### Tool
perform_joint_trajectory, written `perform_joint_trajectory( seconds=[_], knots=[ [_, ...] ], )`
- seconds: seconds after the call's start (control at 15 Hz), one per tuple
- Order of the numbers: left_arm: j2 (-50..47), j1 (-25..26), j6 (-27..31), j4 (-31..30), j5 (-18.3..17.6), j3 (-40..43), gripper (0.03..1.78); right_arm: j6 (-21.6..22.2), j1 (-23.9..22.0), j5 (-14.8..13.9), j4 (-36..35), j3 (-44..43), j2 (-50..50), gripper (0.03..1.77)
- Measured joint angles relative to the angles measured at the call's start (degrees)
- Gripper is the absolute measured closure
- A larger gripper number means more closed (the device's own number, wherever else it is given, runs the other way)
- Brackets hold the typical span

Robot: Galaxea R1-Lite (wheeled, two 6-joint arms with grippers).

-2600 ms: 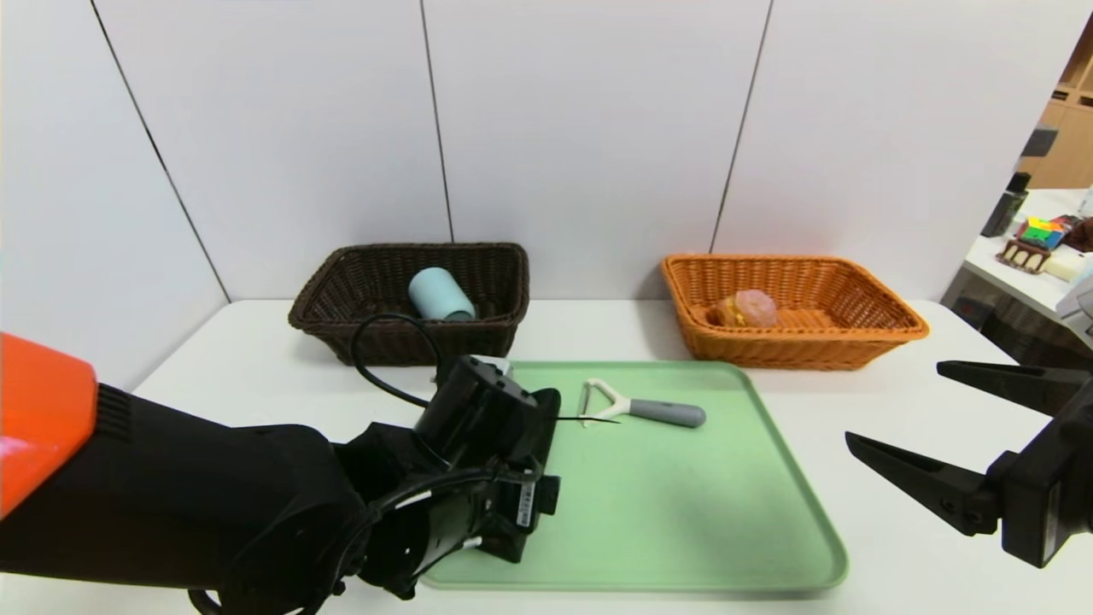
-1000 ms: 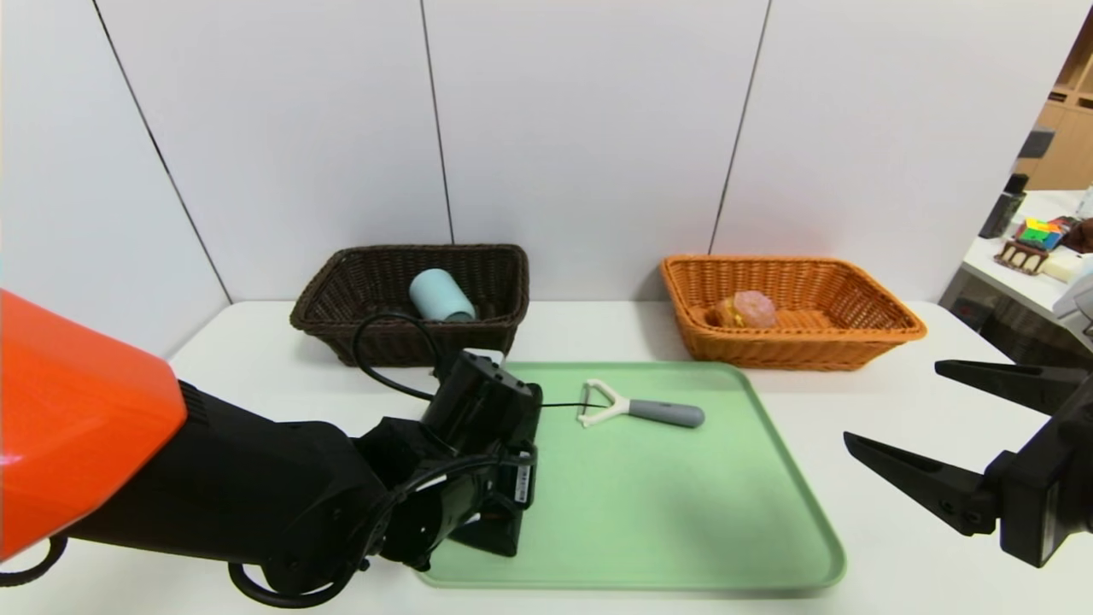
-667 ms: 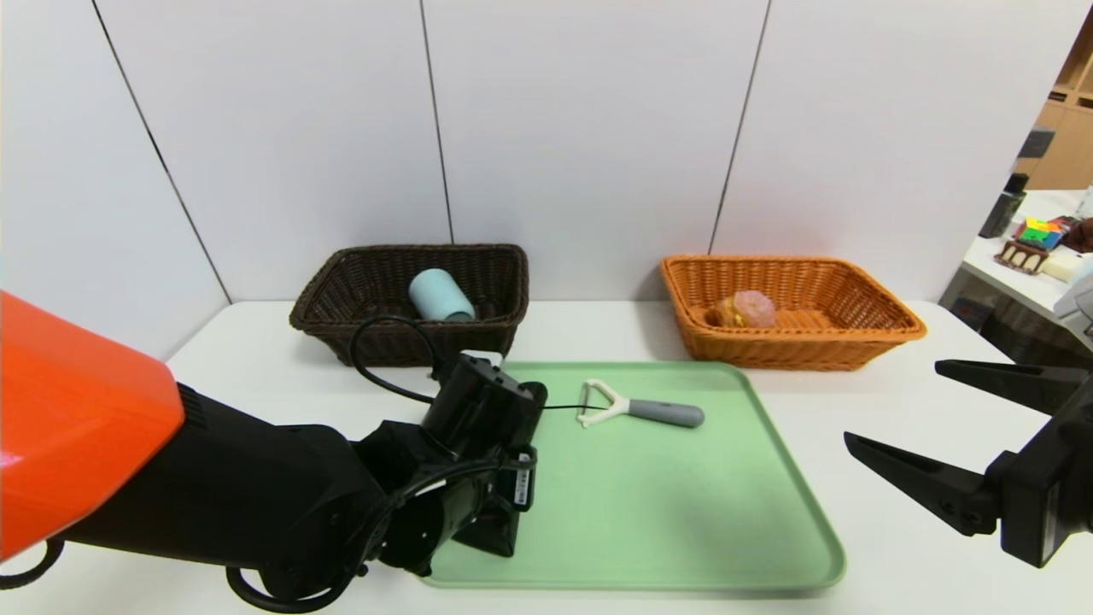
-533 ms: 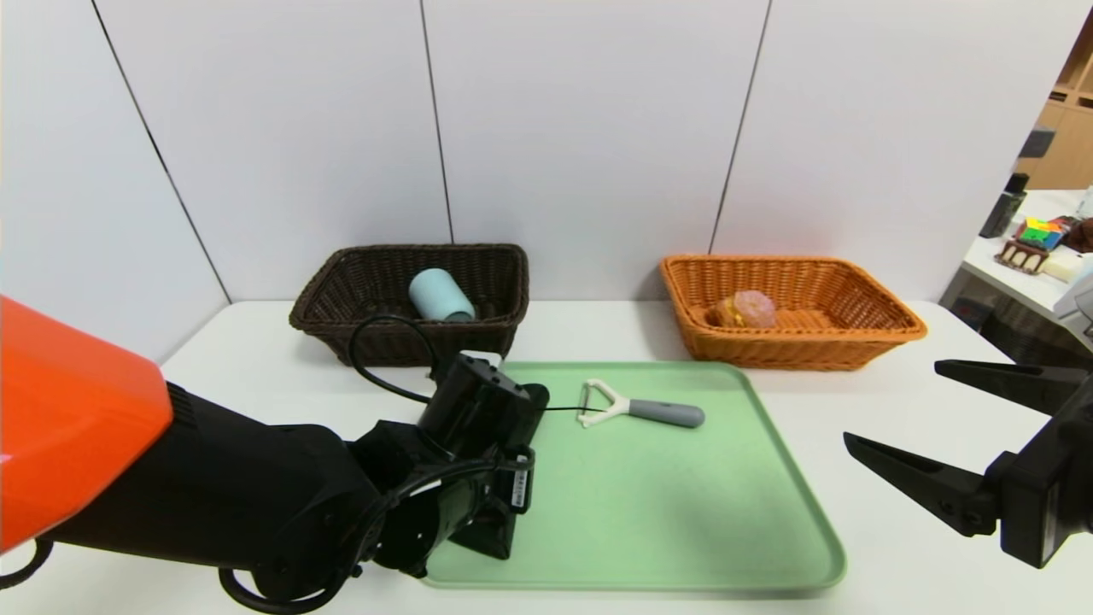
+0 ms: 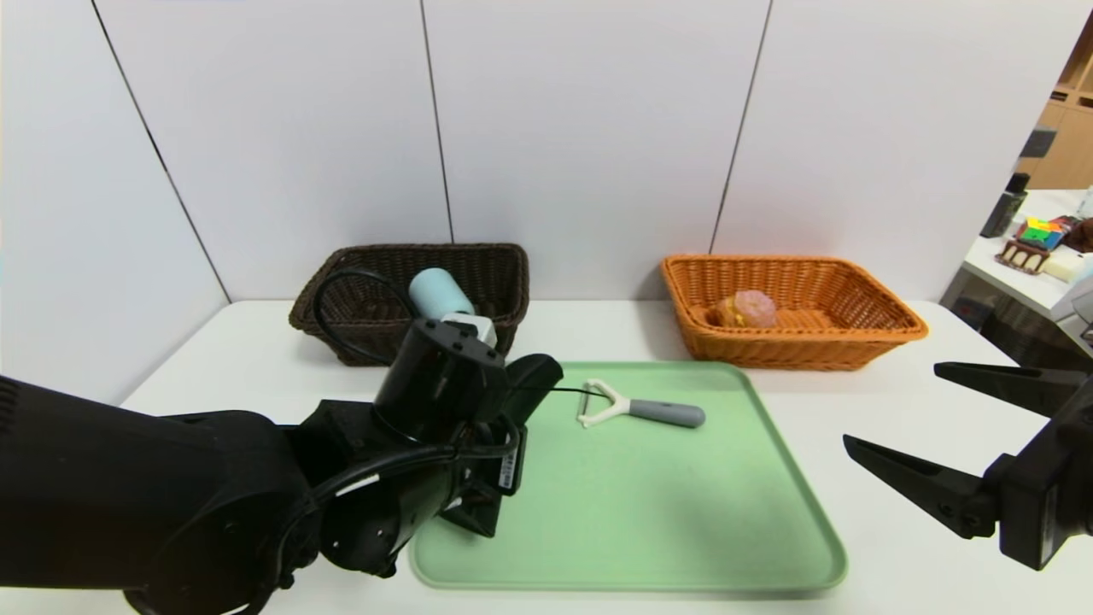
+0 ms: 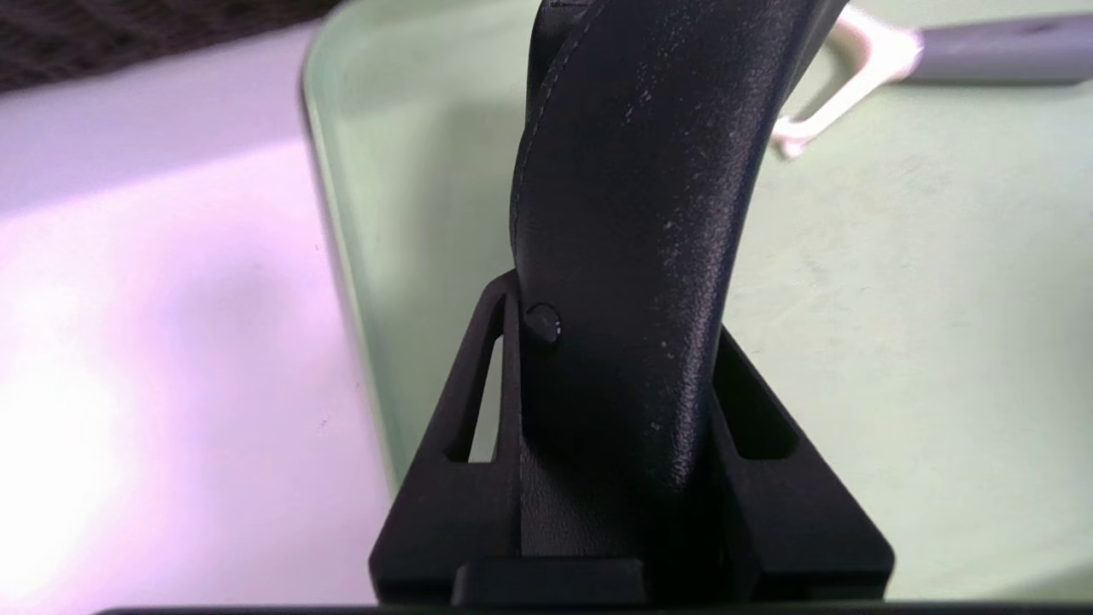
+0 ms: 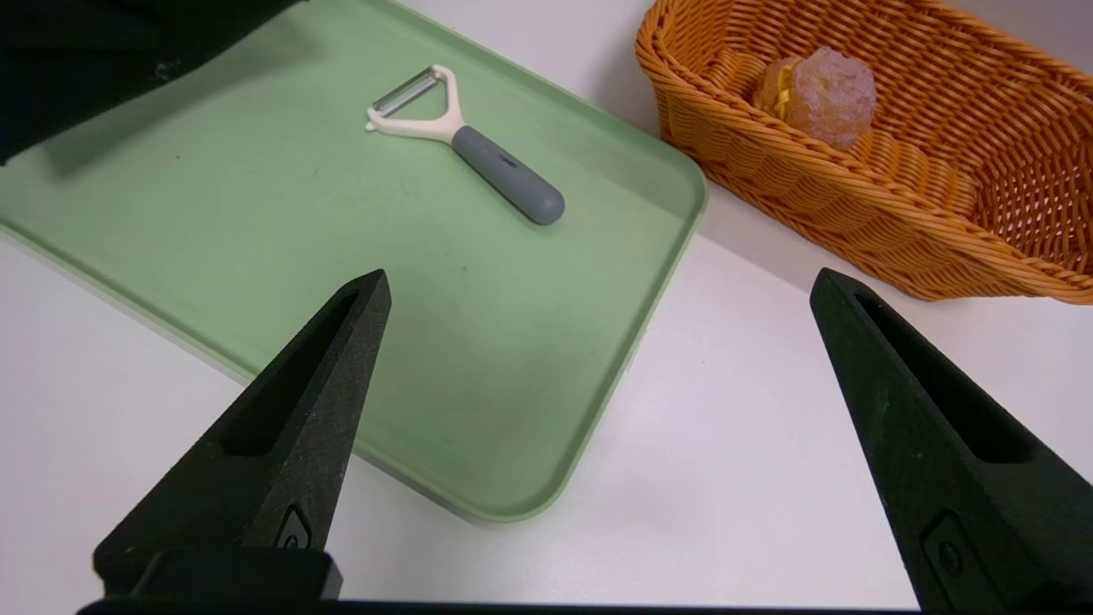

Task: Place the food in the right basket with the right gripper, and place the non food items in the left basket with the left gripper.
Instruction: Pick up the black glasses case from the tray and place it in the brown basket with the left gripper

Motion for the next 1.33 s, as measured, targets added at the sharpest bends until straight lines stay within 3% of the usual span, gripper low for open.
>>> perform_joint_trajectory(
  seconds=[0.4, 0.67, 1.0, 1.33],
  knots=[
    [-8.4, -1.3, 6.4, 0.1, 3.2, -1.3, 1.3, 0.0, 0.0, 0.0, 0.0, 0.1, 0.2, 0.11],
    [-12.5, 0.5, 12.7, 0.1, 5.0, -4.9, 1.3, 0.0, 0.0, 0.0, 0.1, 0.2, 0.3, 0.11],
    [-13.8, 9.1, 18.4, 0.3, 3.9, -12.3, 1.32, 0.0, 0.0, 0.0, 0.0, 0.1, 0.3, 0.11],
    [-8.5, 20.7, 21.0, 0.3, -1.9, -20.1, 1.33, 0.0, 0.0, 0.1, 0.0, -0.1, 0.3, 0.11]
  ],
)
